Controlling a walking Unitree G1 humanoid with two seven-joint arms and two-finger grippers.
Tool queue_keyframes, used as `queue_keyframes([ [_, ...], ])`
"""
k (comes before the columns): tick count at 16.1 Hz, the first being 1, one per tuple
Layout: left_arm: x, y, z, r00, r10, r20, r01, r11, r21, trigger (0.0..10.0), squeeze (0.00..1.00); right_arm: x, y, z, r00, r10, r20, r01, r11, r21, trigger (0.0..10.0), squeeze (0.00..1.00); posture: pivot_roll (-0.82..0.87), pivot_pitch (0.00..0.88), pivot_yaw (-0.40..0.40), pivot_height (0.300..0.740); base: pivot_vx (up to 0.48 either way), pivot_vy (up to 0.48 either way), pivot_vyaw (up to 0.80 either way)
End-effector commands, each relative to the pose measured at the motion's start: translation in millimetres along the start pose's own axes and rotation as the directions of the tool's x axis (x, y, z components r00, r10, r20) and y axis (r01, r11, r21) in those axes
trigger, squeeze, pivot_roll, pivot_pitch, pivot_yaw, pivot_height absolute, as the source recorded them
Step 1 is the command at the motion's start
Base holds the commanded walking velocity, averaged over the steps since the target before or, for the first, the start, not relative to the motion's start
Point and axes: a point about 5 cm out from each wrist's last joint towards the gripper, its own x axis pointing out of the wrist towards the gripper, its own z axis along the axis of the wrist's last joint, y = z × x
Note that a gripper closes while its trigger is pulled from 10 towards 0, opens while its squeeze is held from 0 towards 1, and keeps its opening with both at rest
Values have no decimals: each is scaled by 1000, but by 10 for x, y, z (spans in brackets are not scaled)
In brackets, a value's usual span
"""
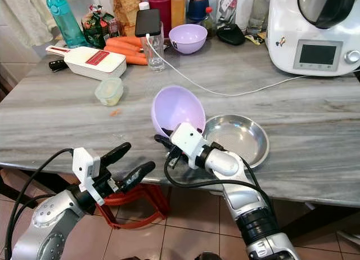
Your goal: Setting the table
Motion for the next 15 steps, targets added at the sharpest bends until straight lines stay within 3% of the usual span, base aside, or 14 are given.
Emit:
queue_keyframes([
  [1,-25,-16,13,1000,-11,-10,11,1000,4,10000,0,-10,30,-38,1000,16,-18,-16,1000,-18,10000,1000,-67,131,87,740,0,0,0],
  [9,-15,-12,2,1000,-19,-12,19,1000,5,10000,0,-54,-80,-27,998,-58,-23,57,996,-64,10000,1000,-70,123,87,740,0,0,0],
  [15,-3,19,-8,1000,-6,-11,6,1000,8,10000,0,-65,-184,201,993,-111,43,114,990,-85,10000,1000,-76,120,88,740,0,0,0],
])
